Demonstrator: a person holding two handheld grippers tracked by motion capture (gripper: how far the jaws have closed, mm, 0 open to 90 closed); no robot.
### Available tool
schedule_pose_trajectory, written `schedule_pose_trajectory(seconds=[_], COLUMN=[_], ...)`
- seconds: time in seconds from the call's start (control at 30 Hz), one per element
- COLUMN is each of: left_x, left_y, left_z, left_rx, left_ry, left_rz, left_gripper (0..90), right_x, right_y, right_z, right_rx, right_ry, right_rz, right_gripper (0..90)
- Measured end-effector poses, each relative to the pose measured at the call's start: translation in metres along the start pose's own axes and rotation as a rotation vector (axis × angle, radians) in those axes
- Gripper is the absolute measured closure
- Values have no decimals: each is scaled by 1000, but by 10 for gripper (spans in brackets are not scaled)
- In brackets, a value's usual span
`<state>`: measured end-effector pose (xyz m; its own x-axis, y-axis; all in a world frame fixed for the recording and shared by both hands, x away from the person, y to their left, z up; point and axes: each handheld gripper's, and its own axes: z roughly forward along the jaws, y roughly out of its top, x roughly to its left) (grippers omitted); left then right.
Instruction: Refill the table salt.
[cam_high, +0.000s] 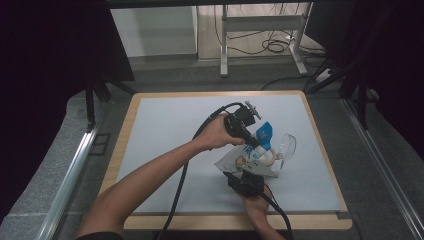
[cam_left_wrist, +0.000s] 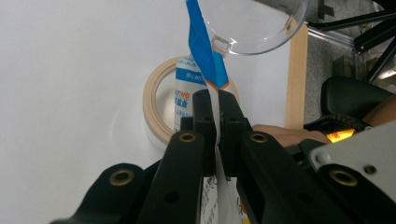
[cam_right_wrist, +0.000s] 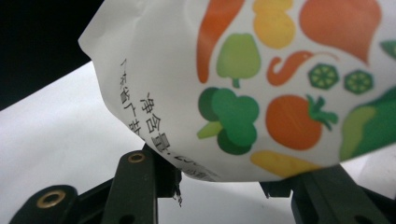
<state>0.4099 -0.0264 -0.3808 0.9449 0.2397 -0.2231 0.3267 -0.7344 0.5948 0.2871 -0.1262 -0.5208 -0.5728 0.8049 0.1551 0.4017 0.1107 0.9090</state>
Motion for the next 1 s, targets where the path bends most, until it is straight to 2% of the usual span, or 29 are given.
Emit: schedule_pose_trajectory(seconds=[0.27, 0.3, 0.73, 1.0], left_x=[2, 2, 2, 3], left_y=[-9, -10, -16, -27], left_z=[-5, -5, -8, -10], left_rx=[-31, -37, -51, -66], left_ry=[-6, -7, -14, -21], left_rz=[-12, -23, -19, -31], left_gripper=[889, 888, 887, 885], right_x=[-9, -10, -14, -16], right_y=[-7, -7, -11, -14], right_z=[-4, -4, -8, -10], right_rx=[37, 43, 53, 68], right_ry=[-22, -23, -36, -46], right_rz=[23, 23, 12, -2], right_gripper=[558, 557, 558, 558])
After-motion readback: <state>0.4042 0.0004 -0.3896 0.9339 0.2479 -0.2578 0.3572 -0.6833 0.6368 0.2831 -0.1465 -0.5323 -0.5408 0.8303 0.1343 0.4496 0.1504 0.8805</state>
